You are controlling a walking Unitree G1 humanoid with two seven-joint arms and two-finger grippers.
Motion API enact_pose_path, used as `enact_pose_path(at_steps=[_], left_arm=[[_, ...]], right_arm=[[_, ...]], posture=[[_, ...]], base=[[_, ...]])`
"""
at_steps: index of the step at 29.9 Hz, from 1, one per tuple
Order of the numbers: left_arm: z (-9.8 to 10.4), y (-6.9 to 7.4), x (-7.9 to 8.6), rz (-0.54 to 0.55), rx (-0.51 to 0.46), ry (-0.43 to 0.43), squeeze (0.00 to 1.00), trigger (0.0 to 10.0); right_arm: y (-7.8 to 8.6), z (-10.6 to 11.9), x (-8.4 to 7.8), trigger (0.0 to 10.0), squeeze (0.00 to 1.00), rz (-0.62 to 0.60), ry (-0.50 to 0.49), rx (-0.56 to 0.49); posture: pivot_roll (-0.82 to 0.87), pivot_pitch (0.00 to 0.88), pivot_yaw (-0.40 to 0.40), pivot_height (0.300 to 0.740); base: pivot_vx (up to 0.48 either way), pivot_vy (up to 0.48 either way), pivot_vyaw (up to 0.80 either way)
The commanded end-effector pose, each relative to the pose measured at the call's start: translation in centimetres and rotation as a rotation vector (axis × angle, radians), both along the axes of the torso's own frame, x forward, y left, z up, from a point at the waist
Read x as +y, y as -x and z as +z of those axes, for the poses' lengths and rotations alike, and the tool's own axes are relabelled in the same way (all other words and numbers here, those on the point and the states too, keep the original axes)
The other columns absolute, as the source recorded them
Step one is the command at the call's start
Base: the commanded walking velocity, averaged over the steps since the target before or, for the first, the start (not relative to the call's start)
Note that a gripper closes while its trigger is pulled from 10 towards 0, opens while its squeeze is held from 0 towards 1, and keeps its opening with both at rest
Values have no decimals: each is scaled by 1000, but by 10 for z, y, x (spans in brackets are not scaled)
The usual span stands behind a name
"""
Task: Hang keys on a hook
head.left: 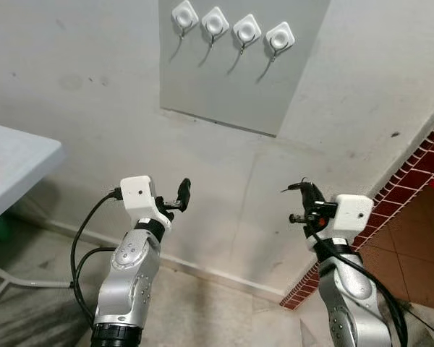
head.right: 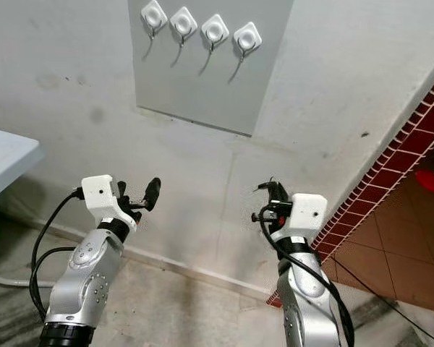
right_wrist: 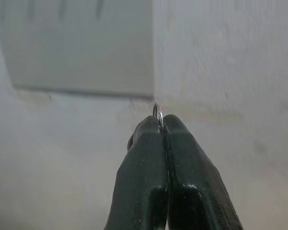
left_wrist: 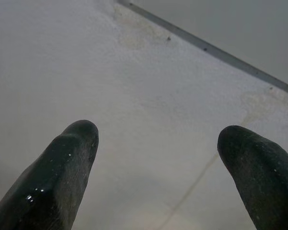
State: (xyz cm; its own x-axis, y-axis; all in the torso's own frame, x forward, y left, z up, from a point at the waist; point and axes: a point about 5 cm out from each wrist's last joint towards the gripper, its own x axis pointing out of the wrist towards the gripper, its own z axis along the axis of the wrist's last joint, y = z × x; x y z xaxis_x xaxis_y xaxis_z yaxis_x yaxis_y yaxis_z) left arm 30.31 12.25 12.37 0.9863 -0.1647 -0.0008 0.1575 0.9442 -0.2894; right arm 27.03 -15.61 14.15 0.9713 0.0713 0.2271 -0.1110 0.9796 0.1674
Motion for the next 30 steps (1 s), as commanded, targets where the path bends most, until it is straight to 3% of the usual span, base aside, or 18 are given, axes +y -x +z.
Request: enact_pose_path(at_steps=[1,24,30], left_arm=[[7,0,-1,-15,-27,3,0,10000],[10,1,2,-9,-31,12,0,10000],[11,3,0,11,-45,1,0,10000]], right_arm=[[3,9,-2,10000,0,6,-4,-51],[5,7,2,10000,0,28,-6,-40],[5,6,4,10000,0,40,2,-36]], posture=[[33,69,-101,740],[41,74,-106,740],[43,75,-111,740]], base=[[379,0,0],[408,0,0],[0,0,0]])
